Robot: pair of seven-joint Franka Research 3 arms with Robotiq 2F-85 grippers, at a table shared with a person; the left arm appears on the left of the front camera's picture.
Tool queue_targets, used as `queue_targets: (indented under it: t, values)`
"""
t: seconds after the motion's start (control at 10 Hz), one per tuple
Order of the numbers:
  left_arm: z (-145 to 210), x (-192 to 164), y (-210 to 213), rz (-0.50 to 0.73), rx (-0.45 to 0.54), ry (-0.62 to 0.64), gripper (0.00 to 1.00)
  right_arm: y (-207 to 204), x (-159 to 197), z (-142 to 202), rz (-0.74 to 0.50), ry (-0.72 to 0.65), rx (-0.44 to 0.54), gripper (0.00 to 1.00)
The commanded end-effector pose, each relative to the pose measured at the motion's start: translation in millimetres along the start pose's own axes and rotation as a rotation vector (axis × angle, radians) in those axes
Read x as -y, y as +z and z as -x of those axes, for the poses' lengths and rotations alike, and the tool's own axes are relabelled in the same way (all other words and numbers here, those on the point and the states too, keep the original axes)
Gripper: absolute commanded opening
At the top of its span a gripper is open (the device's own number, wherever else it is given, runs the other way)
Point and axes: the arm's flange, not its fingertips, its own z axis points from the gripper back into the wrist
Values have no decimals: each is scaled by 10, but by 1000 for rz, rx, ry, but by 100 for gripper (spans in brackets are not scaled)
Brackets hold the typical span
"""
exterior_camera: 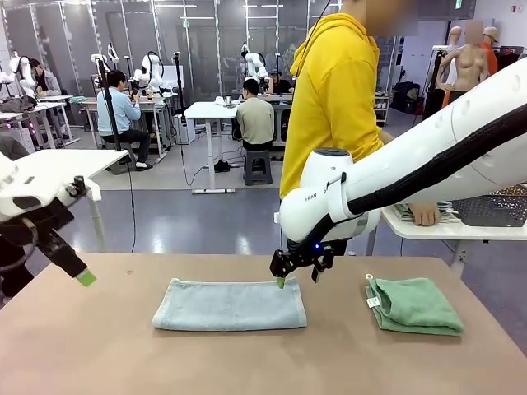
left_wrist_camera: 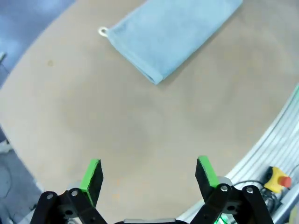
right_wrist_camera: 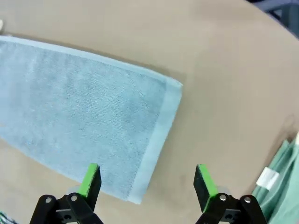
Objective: Fold the towels and place them in the basket.
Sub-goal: When a person lays out a Towel with hook on the table, fold it in half twice.
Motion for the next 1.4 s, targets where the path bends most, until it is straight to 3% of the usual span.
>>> queue_targets:
  t: [0.0, 0.3, 0.6, 1.3]
  values:
    - [-1, 296, 585, -26, -51, 18, 100, -103, -65, -74, 20, -111, -33, 100]
    - [84, 515, 1097, 26, -11, 53, 100, -304, -47, -63, 32, -193, -47, 100]
    - [245, 642, 1448, -6, 39, 77, 100, -399, 49, -109, 4, -236, -36, 100]
    - [258, 636, 1511, -23, 66, 58, 100, -568, 71, -211, 21, -268, -68, 100]
